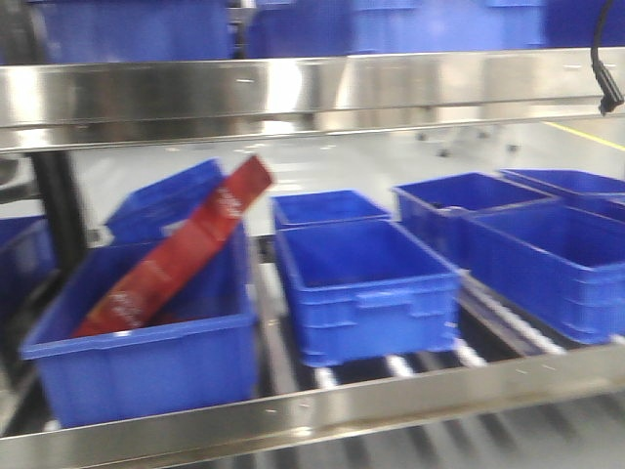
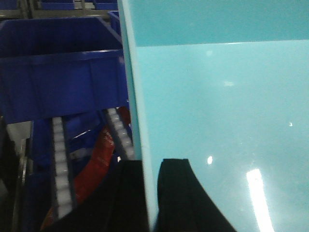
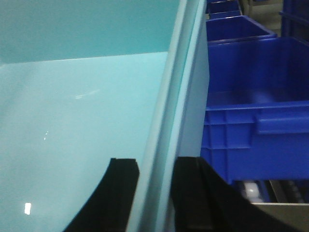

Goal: Move two blue bins to right shelf middle
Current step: 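Drive up to another blue-bin shelf carrying the turquoise bin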

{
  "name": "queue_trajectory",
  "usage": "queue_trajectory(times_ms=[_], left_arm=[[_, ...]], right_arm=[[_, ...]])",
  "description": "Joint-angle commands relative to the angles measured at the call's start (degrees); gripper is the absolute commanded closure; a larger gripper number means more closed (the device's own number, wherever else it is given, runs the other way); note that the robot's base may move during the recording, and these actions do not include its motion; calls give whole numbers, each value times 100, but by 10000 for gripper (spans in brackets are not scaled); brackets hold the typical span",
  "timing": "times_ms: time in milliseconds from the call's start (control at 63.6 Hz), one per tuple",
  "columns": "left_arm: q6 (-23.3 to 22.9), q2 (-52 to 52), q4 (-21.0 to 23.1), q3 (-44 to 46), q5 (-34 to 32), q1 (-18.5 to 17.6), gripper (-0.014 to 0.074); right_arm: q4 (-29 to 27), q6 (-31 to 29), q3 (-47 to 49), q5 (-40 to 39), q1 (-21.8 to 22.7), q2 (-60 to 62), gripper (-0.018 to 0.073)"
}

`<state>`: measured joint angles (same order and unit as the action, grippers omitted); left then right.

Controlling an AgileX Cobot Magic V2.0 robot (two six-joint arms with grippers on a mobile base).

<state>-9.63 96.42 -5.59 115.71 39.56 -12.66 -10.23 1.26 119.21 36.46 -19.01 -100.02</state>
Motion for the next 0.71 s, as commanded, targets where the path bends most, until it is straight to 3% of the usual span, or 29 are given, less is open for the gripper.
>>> queue_trajectory(times_ms=[0,692], left_arm=[[61,-108,72,52,-512,-64,707],[61,-108,72,52,-512,-64,707]], right_arm=[[-356,-34,111,-699,-63,124,712],[-356,-34,111,-699,-63,124,712]])
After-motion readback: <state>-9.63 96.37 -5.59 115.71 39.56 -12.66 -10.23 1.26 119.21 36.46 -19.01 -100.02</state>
